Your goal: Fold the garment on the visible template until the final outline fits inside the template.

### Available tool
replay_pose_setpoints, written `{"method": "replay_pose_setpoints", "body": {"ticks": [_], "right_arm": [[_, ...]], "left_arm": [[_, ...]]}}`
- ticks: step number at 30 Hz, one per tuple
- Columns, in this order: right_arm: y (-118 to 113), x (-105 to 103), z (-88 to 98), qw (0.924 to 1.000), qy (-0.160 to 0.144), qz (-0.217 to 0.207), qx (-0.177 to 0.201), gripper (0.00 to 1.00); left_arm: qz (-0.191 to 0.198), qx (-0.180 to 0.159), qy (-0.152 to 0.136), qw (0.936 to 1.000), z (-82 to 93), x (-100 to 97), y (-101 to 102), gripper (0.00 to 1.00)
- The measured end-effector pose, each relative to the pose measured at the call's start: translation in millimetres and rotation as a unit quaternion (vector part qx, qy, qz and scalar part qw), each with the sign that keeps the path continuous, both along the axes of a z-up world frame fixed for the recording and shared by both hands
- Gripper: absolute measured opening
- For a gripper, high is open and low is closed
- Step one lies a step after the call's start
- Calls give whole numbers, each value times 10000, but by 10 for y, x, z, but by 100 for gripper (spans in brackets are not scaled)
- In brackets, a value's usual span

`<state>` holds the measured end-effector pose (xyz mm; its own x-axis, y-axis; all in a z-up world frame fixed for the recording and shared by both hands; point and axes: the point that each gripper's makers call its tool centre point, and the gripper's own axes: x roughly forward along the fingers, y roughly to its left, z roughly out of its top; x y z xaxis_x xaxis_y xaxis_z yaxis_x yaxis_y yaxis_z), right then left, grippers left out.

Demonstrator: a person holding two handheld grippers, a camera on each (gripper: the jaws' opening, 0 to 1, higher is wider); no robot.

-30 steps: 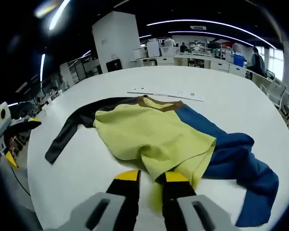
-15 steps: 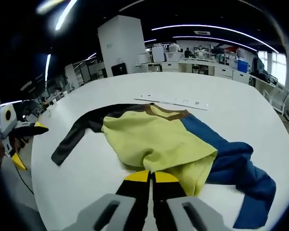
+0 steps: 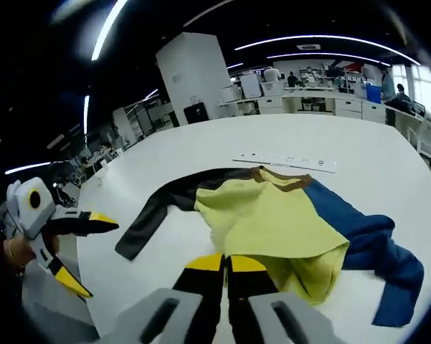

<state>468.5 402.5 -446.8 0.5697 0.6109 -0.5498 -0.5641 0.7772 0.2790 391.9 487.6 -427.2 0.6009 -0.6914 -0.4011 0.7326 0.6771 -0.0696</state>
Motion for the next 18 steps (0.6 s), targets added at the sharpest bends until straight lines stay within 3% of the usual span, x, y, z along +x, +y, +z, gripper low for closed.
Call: {"method": "replay_pose_setpoints", "body": {"ticks": [5, 12, 15, 18], "right_arm": [[200, -119, 123, 9997, -24, 207, 149, 0], [354, -226, 206, 9990, 14, 348, 281, 0], [429, -284, 268, 9983, 42, 397, 428, 0], [496, -335, 314, 9975, 80, 452, 544, 0]], "left_arm": [[-90, -71, -48, 9999, 12, -16, -159, 57], [-63, 203, -219, 9995, -33, 38, -276, 55], [-75, 381, -359, 9986, -53, 52, -332, 59], [-108, 442, -466, 9979, -44, 49, -378, 54]]}}
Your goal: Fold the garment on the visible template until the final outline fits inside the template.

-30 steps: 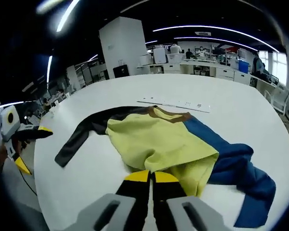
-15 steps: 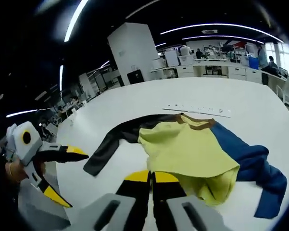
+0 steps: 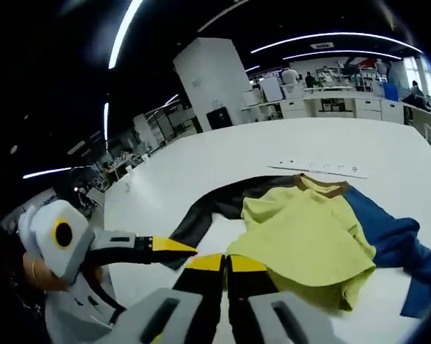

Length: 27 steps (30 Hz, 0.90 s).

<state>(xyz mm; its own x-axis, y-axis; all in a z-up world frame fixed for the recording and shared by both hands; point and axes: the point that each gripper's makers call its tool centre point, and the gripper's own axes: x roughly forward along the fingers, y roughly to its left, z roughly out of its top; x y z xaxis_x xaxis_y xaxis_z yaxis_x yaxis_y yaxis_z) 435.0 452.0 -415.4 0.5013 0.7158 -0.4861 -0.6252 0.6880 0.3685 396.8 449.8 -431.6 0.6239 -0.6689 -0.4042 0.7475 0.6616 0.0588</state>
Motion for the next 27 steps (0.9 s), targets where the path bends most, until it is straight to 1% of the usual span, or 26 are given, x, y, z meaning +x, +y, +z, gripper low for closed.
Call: {"method": "replay_pose_setpoints", "body": {"ticks": [1, 4, 6, 8, 10, 13, 16, 19, 22, 25, 26, 27], "right_arm": [[28, -22, 18, 10000, 33, 20, 53, 0], [87, -71, 40, 9999, 82, 81, 108, 0], [120, -106, 50, 9997, 121, 124, 148, 0], [143, -131, 55, 9996, 148, 151, 171, 0], [167, -158, 57, 9995, 175, 181, 184, 0], [194, -183, 57, 9994, 202, 206, 208, 0], [211, -193, 57, 9993, 220, 209, 224, 0], [233, -209, 63, 9991, 252, 185, 271, 0], [251, -205, 72, 9990, 259, 166, 310, 0], [250, -198, 74, 9991, 255, 142, 312, 0], [246, -196, 71, 9991, 252, 140, 303, 0], [240, -196, 66, 9992, 257, 135, 291, 0]], "left_arm": [[12, 50, -61, 10000, 1, 11, -7, 53], [61, 126, -103, 9998, -17, 41, -6, 50], [137, 154, -93, 9997, -32, 63, 20, 43], [177, 188, -121, 9996, -37, 76, 46, 33], [216, 165, -119, 9996, -37, 86, 74, 28], [257, 95, -68, 9996, -44, 104, 103, 25], [331, 127, -68, 9993, -53, 116, 138, 21], [381, 14, -58, 9993, -31, 118, 141, 16], [394, -12, -84, 9992, -12, 118, 133, 14], [392, -63, -111, 9992, 11, 112, 130, 7], [390, -60, -113, 9992, 13, 110, 134, 3], [396, -51, -119, 9991, 15, 111, 144, 2]]}}
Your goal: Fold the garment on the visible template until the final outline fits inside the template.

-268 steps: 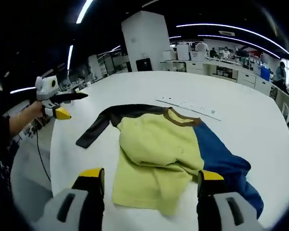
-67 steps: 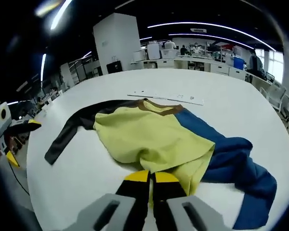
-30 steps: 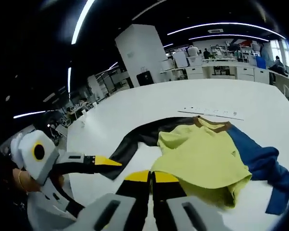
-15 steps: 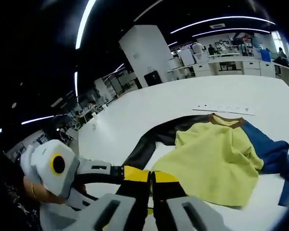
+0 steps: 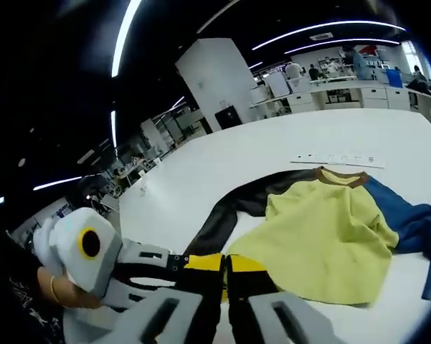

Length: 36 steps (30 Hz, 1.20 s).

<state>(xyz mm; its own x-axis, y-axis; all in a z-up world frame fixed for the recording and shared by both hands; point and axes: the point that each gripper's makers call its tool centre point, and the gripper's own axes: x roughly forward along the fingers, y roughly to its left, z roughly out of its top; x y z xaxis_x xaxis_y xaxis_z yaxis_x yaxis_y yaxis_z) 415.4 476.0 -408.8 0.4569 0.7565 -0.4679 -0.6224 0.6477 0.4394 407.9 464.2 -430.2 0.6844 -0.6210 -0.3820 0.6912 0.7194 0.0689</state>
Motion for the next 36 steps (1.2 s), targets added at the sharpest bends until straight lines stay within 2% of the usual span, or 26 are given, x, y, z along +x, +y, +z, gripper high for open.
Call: {"method": "replay_pose_setpoints", "body": {"ticks": [9, 12, 14, 17, 20, 23, 27, 34, 36], "right_arm": [[-37, -2, -41, 10000, -7, -11, -29, 0], [-94, -15, -81, 9999, -10, 34, -169, 1], [-177, -2, -119, 9991, -142, 53, -401, 2], [-266, -20, -119, 9987, -165, 59, -471, 9], [-444, -6, -147, 9974, -247, -37, -676, 14], [-777, 40, -274, 9914, -345, -291, -1227, 19], [-1155, 90, -408, 9841, -312, -705, -1601, 22], [-1571, 144, -621, 9776, 22, -1297, -1656, 26], [-1626, 170, -672, 9768, 68, -1401, -1617, 27]], "left_arm": [[87, -58, 79, 9999, 27, 9, 109, 0], [151, -90, 38, 9998, 74, 45, 164, 0], [198, -123, 41, 9997, 99, 85, 193, 0], [240, -122, 29, 9996, 129, 131, 219, 0], [259, -118, -13, 9996, 176, 177, 240, 0], [282, -75, -44, 9996, 202, 215, 271, 0], [304, -47, -38, 9995, 207, 233, 302, 0], [325, 22, 27, 9995, 165, 229, 350, 0], [307, 66, 82, 9995, 139, 220, 360, 0]]}}
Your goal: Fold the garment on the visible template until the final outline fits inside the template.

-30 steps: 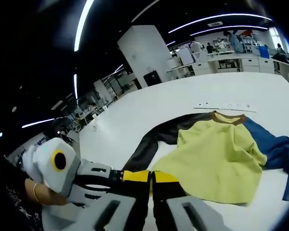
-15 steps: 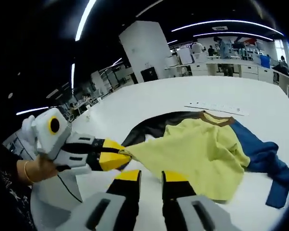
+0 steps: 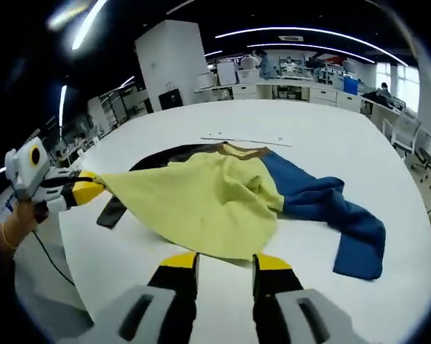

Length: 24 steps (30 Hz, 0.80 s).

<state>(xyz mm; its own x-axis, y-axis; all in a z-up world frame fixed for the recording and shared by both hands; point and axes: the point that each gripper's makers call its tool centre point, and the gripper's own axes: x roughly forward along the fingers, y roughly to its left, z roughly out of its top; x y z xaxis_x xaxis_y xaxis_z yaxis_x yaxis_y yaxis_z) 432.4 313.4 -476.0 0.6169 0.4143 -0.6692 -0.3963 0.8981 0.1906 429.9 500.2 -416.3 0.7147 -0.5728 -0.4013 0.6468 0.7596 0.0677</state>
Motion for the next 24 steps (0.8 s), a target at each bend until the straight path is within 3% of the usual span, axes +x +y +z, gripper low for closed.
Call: {"method": "replay_pose_setpoints", "body": {"ticks": [9, 14, 17, 22, 24], "right_arm": [[-83, 146, -241, 9985, 194, -432, 272, 25], [-74, 212, -408, 9980, 268, -540, 199, 22], [-43, 273, -476, 9956, 322, -773, 422, 21], [-22, 301, -588, 9941, 433, -942, 332, 16], [-9, 312, -587, 9939, 411, -961, 342, 7]], "left_arm": [[30, 108, 65, 9999, -40, -9, 83, 0], [199, 130, 58, 9997, -27, 32, 201, 0], [265, 111, 79, 9996, -28, 41, 242, 0], [278, 129, 83, 9995, -31, 27, 274, 0], [270, 138, 84, 9995, -35, 23, 279, 0]]}}
